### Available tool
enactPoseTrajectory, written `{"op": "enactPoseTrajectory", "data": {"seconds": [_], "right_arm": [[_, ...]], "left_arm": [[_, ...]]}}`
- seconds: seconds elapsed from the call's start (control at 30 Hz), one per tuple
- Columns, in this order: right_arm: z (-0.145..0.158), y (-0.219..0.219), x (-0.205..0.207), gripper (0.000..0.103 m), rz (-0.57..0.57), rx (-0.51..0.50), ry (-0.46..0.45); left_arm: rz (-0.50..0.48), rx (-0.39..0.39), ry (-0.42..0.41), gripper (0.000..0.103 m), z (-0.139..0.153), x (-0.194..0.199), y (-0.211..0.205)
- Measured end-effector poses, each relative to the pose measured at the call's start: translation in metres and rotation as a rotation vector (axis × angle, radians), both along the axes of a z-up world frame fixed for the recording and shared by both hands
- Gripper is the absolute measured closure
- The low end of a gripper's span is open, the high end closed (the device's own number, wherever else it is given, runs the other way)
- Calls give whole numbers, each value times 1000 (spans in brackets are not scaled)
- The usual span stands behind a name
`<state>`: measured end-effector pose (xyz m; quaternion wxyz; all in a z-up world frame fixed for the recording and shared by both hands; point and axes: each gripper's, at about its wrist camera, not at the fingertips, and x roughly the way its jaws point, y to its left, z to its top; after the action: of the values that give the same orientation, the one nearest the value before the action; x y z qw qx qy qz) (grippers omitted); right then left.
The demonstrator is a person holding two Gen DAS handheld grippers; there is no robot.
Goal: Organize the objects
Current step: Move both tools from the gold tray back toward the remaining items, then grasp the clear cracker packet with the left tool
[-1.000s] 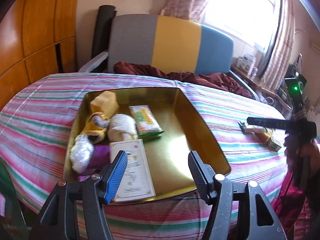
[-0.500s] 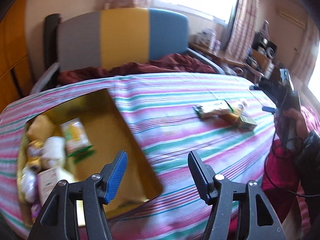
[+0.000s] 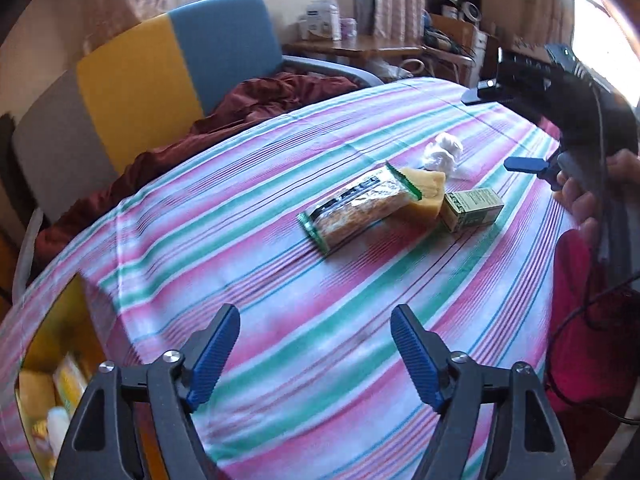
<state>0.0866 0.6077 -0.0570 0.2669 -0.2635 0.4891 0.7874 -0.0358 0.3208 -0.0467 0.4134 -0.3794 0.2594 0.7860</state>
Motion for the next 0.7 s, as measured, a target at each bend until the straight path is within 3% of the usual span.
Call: {"op": "enactPoseTrajectory", "data": {"seconds": [0.4,0.57,0.7], "right_arm": [[-11,-8,-19,0,114,-55,-3],[-15,-10,-23,0,141,-68,-5],[-16,-9,-23,0,152,-81,5]], "left_arm": [[-279,-65,25,19,-16,-31,80],[-392,-101,-26,19,-26,-38,104],[-426,-132,-61,19,-41,-48,113]]}}
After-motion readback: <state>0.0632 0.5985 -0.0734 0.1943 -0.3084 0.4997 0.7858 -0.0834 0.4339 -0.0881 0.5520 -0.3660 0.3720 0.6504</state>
